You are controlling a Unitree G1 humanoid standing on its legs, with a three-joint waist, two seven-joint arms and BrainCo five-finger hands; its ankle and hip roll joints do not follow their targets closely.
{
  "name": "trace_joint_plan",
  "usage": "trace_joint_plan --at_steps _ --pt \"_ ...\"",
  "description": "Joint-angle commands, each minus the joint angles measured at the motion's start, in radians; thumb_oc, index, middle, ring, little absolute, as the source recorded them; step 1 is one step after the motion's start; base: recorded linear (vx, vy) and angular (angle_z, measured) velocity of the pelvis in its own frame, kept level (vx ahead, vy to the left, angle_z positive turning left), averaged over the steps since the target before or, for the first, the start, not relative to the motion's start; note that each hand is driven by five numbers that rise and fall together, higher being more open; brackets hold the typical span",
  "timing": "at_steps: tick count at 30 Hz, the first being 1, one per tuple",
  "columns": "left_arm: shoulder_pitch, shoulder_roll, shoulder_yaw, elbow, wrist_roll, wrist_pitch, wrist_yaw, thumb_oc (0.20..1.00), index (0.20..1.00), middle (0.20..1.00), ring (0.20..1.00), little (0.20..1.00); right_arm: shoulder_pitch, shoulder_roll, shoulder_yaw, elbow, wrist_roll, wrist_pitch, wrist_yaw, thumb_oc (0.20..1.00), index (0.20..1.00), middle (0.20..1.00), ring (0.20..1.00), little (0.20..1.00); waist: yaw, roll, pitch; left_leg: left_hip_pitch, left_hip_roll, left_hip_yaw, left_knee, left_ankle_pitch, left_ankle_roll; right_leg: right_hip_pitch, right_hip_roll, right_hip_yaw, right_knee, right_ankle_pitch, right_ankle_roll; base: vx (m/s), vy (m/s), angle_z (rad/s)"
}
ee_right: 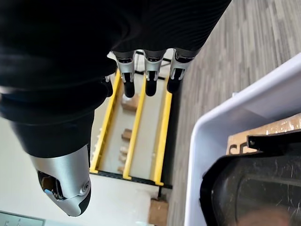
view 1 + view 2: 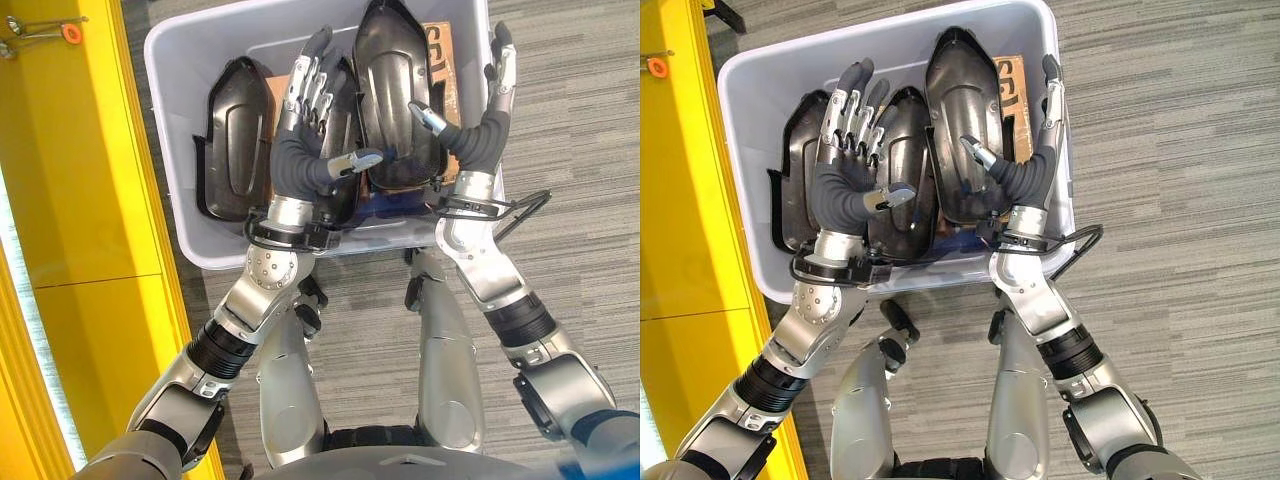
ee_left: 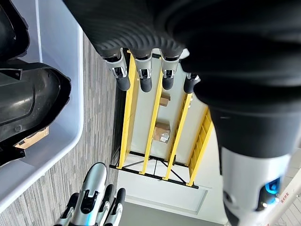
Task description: Move parts from the plastic box to the shelf.
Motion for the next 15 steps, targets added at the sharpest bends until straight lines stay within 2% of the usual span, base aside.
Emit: trace_joint_plan --at_steps 1,10,11,12,15 --pt "0.016 0.039 0.003 -0.085 0.037 -0.034 -0.003 1.000 1.000 1.000 1.000 1.000 -0.026 0.018 -0.017 -0.127 -0.022 -0.055 -0.017 1.000 1.000 1.000 1.000 1.000 -0.001 0.003 -0.035 -0.055 -0.025 0.020 0.004 -0.021 -0.018 0.000 0.013 -0.024 0.101 -0.204 0.088 0.00 0.000 0.00" --pt "0.016 0.039 0.003 -0.085 0.037 -0.034 -0.003 1.000 1.000 1.000 1.000 1.000 -0.026 0.018 -0.017 -0.127 -0.022 -0.055 -0.017 1.000 1.000 1.000 1.000 1.000 -0.001 0.003 -0.035 -0.055 -0.025 0.020 0.004 -0.021 -0.018 0.000 0.013 -0.024 0.101 -0.204 0.088 0.00 -0.008 0.00" --pt "0.016 0.025 -0.007 -0.058 0.050 -0.008 0.004 1.000 1.000 1.000 1.000 1.000 0.011 0.029 -0.044 -0.076 0.011 -0.040 -0.016 1.000 1.000 1.000 1.000 1.000 -0.010 -0.006 -0.035 -0.071 -0.020 0.019 0.005 -0.018 -0.025 -0.017 0.009 -0.027 0.096 -0.195 0.090 0.05 -0.189 0.00" --pt "-0.004 0.013 -0.026 -0.015 0.035 0.003 -0.004 1.000 1.000 1.000 1.000 1.000 -0.008 0.031 -0.031 0.054 0.075 -0.012 -0.004 1.000 1.000 1.000 1.000 1.000 0.001 -0.009 -0.035 -0.084 -0.019 0.013 0.008 -0.011 -0.029 -0.028 0.006 -0.030 0.091 -0.184 0.085 0.05 -0.208 -0.02" --pt "-0.035 0.008 -0.025 0.006 0.023 0.009 0.013 1.000 1.000 1.000 1.000 1.000 -0.048 0.029 -0.031 0.111 0.091 -0.017 -0.015 1.000 1.000 1.000 1.000 1.000 0.006 -0.002 -0.035 -0.110 -0.015 0.003 0.014 -0.008 -0.032 -0.049 0.004 -0.035 0.093 -0.178 0.085 0.03 -0.082 0.10"
